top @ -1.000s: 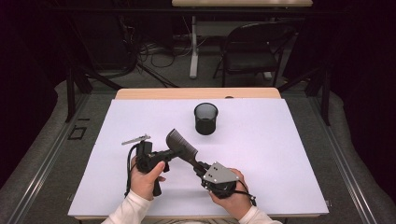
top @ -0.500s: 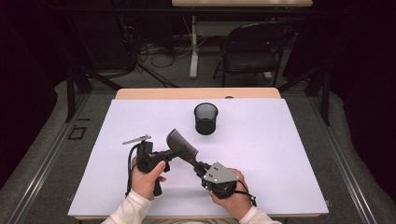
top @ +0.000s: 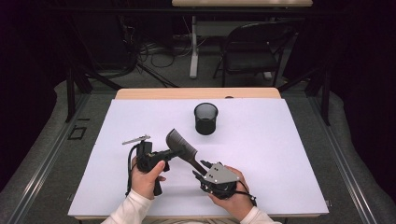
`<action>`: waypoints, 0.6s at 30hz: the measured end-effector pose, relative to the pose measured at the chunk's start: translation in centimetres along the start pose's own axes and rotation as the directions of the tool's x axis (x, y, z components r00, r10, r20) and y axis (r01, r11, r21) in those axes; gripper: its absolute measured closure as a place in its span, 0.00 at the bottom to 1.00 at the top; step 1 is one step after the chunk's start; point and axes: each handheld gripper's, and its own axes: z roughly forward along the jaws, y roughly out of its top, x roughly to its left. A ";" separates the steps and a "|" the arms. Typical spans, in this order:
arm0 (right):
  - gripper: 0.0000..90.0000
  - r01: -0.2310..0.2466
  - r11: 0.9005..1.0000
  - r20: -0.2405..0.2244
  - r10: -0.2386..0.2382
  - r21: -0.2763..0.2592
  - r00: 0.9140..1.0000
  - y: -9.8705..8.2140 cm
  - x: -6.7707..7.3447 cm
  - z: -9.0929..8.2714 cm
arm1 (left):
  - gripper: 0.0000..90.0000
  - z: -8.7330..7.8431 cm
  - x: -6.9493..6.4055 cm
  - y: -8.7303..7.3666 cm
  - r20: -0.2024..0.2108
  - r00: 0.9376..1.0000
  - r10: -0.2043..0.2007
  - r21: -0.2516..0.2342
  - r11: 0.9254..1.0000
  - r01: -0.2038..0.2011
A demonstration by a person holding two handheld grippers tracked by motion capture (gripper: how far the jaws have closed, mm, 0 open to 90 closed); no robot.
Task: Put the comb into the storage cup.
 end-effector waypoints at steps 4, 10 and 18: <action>0.56 0.008 1.000 0.007 -0.008 -0.010 1.000 0.0 0.0 0.0 | 0.93 -0.2 0.2 0.1 -0.004 1.000 -0.006 -0.013 1.000 0.006; 0.48 0.027 0.999 0.019 -0.026 -0.036 0.999 0.0 -0.2 -0.1 | 0.93 -0.4 0.3 0.2 -0.008 1.000 -0.003 -0.024 1.000 0.003; 0.44 0.026 0.997 0.030 -0.024 -0.067 0.999 0.0 -0.6 -0.5 | 0.93 -0.8 0.6 0.4 -0.010 1.000 -0.009 -0.046 0.999 0.008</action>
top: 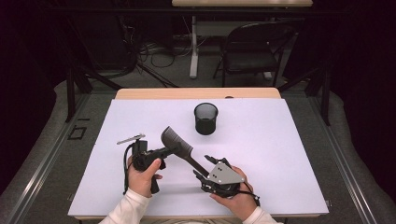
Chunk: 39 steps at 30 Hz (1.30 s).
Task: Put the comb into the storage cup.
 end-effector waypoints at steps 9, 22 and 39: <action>0.33 -0.046 0.999 0.042 0.046 -0.013 0.998 0.0 -0.5 -0.7 | 0.93 -0.3 0.3 0.3 -0.004 1.000 0.004 -0.015 1.000 -0.004; 0.23 -0.093 0.996 0.048 0.094 -0.013 0.994 -0.4 -1.5 -1.0 | 0.93 -0.9 0.6 0.5 -0.006 1.000 0.016 -0.036 0.999 -0.016; 0.25 -0.140 0.990 0.029 0.140 0.011 0.990 -0.5 -2.3 -1.7 | 0.93 -1.8 0.8 1.3 -0.042 0.998 0.050 -0.080 0.995 -0.053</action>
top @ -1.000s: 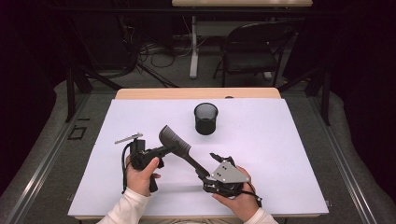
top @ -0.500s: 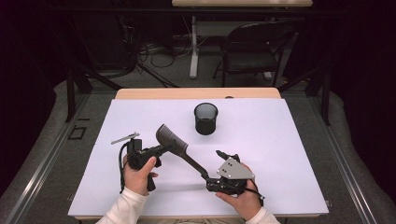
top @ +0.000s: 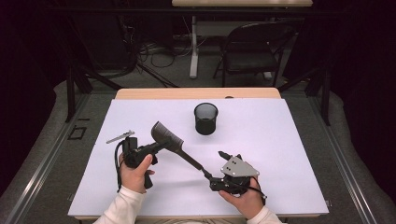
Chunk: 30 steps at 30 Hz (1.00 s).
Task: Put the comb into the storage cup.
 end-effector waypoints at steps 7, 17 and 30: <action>0.19 -0.017 1.000 -0.012 0.017 0.020 1.000 -0.1 -0.7 -0.3 | 0.93 -0.6 -0.5 0.3 -0.011 0.999 0.033 -0.019 0.999 -0.033; 0.11 -0.039 0.999 0.006 0.039 0.028 0.999 -0.3 -1.3 -0.7 | 0.93 -1.0 -1.6 1.6 -0.011 0.997 0.082 -0.037 0.996 -0.083; 0.05 -0.027 0.997 0.004 0.027 0.065 1.000 -1.0 -1.7 -0.5 | 0.93 -0.7 -2.1 3.0 -0.046 0.989 0.143 -0.047 0.988 -0.145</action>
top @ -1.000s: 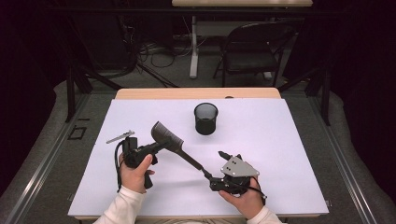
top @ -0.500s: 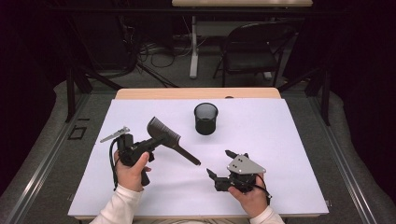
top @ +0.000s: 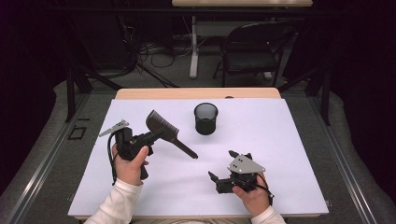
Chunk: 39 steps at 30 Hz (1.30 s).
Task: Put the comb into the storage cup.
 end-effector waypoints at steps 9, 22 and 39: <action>0.06 -0.008 1.000 0.014 0.008 0.009 1.000 -0.2 -0.3 0.0 | 0.93 1.2 -0.3 1.2 -0.018 0.999 0.035 0.012 0.999 -0.034; 0.10 -0.036 0.999 0.010 0.036 0.009 0.999 -0.5 -0.7 0.1 | 0.93 2.5 0.2 2.1 -0.071 0.997 0.010 0.021 1.000 -0.009; 0.13 -0.035 0.999 0.020 0.035 0.016 0.999 -0.7 -1.0 0.2 | 0.93 4.9 -0.5 4.0 -0.102 0.993 0.055 0.008 0.999 -0.054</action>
